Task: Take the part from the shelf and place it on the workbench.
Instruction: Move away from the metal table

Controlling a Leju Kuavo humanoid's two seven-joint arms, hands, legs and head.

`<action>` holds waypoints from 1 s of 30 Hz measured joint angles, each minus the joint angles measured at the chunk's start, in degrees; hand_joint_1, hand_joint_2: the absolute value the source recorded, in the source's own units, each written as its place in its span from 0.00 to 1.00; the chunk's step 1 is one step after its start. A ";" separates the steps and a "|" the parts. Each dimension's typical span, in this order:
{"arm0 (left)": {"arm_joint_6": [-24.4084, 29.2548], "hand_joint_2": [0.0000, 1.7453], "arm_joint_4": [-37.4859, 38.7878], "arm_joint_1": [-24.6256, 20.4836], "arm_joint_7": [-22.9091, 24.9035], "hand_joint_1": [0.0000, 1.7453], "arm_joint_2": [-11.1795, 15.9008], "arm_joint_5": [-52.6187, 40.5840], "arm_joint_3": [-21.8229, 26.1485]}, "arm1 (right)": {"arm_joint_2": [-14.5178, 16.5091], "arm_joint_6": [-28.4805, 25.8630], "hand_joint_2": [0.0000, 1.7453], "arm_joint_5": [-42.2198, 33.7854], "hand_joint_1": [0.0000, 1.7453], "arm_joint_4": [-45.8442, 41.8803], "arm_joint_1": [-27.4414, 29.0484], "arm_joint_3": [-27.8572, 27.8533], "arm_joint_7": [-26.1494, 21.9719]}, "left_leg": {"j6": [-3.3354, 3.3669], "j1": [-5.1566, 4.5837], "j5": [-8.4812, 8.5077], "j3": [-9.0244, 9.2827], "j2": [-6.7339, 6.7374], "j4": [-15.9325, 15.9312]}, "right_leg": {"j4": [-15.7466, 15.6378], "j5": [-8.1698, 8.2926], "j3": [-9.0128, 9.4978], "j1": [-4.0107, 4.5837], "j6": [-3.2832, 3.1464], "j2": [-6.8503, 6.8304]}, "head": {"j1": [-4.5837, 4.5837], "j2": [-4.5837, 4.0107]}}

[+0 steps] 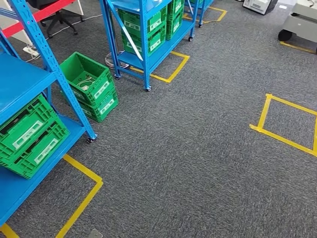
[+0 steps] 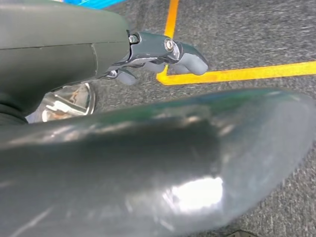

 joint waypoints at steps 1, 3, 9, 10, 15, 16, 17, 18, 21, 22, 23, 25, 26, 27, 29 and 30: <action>-0.02 0.00 0.00 -0.01 -0.02 0.00 -0.04 0.01 0.00 | -0.02 0.03 0.00 0.02 0.00 0.00 0.03 0.00 0.00 | -0.04 0.04 -0.02 0.11 -0.50 0.03 | -3.21 2.06 1.44 -0.09 -0.02 0.19 | 0.01 0.00; -0.05 0.00 0.00 -0.05 -0.10 0.00 -0.11 0.02 0.01 | -0.06 0.13 0.00 0.08 0.00 0.01 0.00 0.00 -0.01 | -0.38 0.03 -0.12 0.24 -1.41 0.19 | -11.52 5.64 5.35 -0.42 0.01 1.79 | 0.01 0.00; -0.18 0.00 0.00 0.11 0.04 0.00 -0.11 0.02 0.02 | -0.07 0.33 0.00 0.20 0.00 0.00 -0.08 -0.02 -0.05 | -2.26 0.18 -0.60 -0.85 -2.04 1.19 | -16.04 6.88 7.69 -0.37 -1.90 2.05 | -0.25 0.00; -0.22 0.00 0.00 0.08 0.14 0.00 -0.12 0.01 0.02 | -0.07 0.34 0.00 0.22 0.00 0.00 -0.09 -0.02 -0.07 | -2.46 0.15 -1.97 -1.87 -1.23 3.30 | -16.21 6.98 7.71 -0.43 -2.28 1.56 | -0.41 0.00; -0.28 0.00 0.00 0.11 0.32 0.00 -0.19 -0.07 0.02 | -0.08 0.36 0.00 0.25 0.00 0.00 0.07 -0.02 -0.09 | -2.88 0.14 -7.15 -8.49 0.78 17.22 | -16.27 6.88 7.64 -0.21 -2.83 -0.99 | -0.72 0.00; -0.29 0.00 0.00 0.19 0.40 0.00 -0.19 -0.07 0.02 | -0.08 0.38 0.00 0.25 0.00 0.00 0.03 -0.02 -0.09 | -2.82 0.14 -5.47 -7.35 0.93 15.02 | -16.26 6.86 7.71 -0.21 -2.80 -1.34 | -0.72 0.00; -0.30 0.00 0.00 0.22 0.51 0.00 -0.18 -0.07 0.02 | -0.08 0.40 0.00 0.26 0.00 0.00 -0.03 -0.02 -0.09 | -2.72 0.13 -3.30 -5.26 1.41 11.10 | -16.26 6.82 7.82 -0.22 -2.74 -1.64 | -0.73 0.00; -0.30 0.00 0.00 0.18 0.62 0.00 -0.19 -0.07 0.02 | -0.08 0.43 0.00 0.27 0.00 0.00 -0.08 -0.02 -0.10 | -2.64 0.03 -1.66 -2.95 2.36 6.72 | -16.23 6.73 7.92 -0.10 -2.59 -1.91 | -0.75 0.00; -0.30 0.00 0.00 -0.08 0.80 0.00 -0.23 -0.04 0.02 | -0.09 0.49 0.00 0.34 0.00 0.00 -0.11 -0.02 -0.10 | -1.97 -0.30 -0.34 0.19 3.79 0.21 | -16.24 6.52 8.07 0.32 -1.81 -2.66 | -0.70 0.00; -0.30 0.00 0.00 -0.06 0.82 0.00 -0.23 -0.01 0.03 | -0.09 0.49 0.00 0.37 0.00 0.00 -0.13 -0.02 -0.09 | -1.60 -0.35 -0.27 0.10 3.35 0.10 | -16.36 6.52 8.17 0.32 -1.53 -2.97 | -0.66 0.00; -0.30 0.00 0.00 0.03 0.84 0.00 -0.25 0.02 0.05 | -0.09 0.49 0.00 0.40 0.00 0.00 -0.15 -0.02 -0.08 | -1.29 -0.30 -0.18 0.07 3.00 0.00 | -16.38 6.43 8.15 0.23 -1.22 -3.10 | -0.62 0.00; -0.30 0.00 0.00 0.11 0.85 0.00 -0.27 0.08 0.11 | -0.08 0.46 0.00 0.51 0.00 0.00 -0.20 -0.02 -0.07 | -0.56 -0.08 0.04 0.12 2.32 -0.19 | -14.17 4.86 7.19 0.07 -0.56 -2.11 | -0.41 0.00; -0.30 0.00 0.00 0.07 0.85 0.00 -0.30 0.09 0.14 | -0.08 0.44 0.00 0.56 0.00 0.00 -0.20 -0.02 -0.06 | -0.27 0.03 0.12 0.12 1.98 -0.24 | -11.13 3.20 5.76 0.00 -0.31 -1.29 | -0.27 0.00; -0.32 0.00 0.00 0.02 0.85 0.00 -0.31 0.11 0.15 | -0.08 0.43 0.00 0.59 0.00 0.00 -0.19 -0.02 -0.05 | -0.08 0.03 0.13 0.10 1.65 -0.23 | -7.09 1.25 3.92 -0.02 -0.14 -0.57 | -0.11 0.00; -0.44 0.00 0.00 0.00 0.87 0.00 -0.35 0.14 0.20 | -0.09 0.42 0.00 0.61 0.00 0.00 -0.11 -0.02 -0.03 | 0.08 -0.01 0.14 0.08 0.86 -0.21 | 0.06 -1.25 0.35 -0.04 -0.01 -0.08 | -0.04 0.00; -0.54 0.00 0.00 0.02 0.88 0.00 -0.35 0.16 0.22 | -0.09 0.42 0.00 0.62 0.00 0.00 -0.07 -0.02 -0.03 | 0.09 -0.02 0.14 0.11 0.42 -0.19 | 0.89 -0.90 -0.22 -0.05 -0.02 -0.04 | 0.00 0.00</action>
